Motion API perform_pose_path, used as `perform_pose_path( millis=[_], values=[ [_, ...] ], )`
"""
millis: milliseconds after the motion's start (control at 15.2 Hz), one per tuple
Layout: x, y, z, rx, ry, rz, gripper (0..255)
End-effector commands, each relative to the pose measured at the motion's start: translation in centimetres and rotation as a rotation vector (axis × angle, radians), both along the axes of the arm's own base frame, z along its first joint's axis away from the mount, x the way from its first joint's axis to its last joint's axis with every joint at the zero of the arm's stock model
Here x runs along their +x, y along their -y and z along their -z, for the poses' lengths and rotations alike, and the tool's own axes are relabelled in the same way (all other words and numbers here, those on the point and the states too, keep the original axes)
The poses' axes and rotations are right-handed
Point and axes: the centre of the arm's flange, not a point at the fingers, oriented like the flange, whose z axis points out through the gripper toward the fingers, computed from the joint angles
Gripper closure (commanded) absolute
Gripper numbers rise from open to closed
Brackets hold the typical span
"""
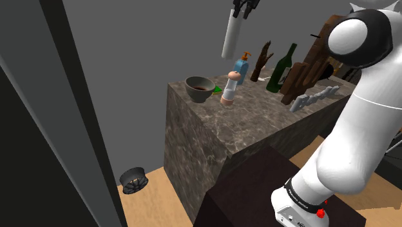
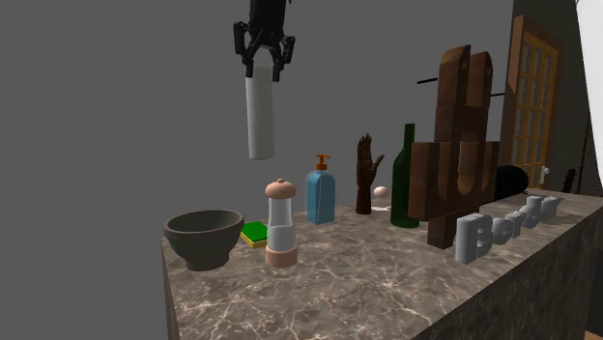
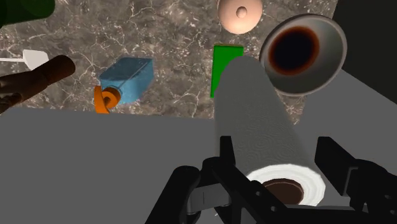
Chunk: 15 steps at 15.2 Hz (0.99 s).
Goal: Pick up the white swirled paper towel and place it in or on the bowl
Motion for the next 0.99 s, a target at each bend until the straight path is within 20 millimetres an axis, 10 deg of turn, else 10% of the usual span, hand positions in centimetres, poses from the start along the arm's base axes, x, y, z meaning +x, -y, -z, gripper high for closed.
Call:
perform_pose_path(
  millis=[0, 528, 924],
  values=[
    [0.1, -2.7, -0.8, 0.0, 0.0, 0.001, 255],
    [1.4, -12.6, -3.2, 0.0, 0.0, 0.001, 255],
    [1.4, -12.6, 0.0, 0.0, 0.0, 0.001, 255]
  ],
)
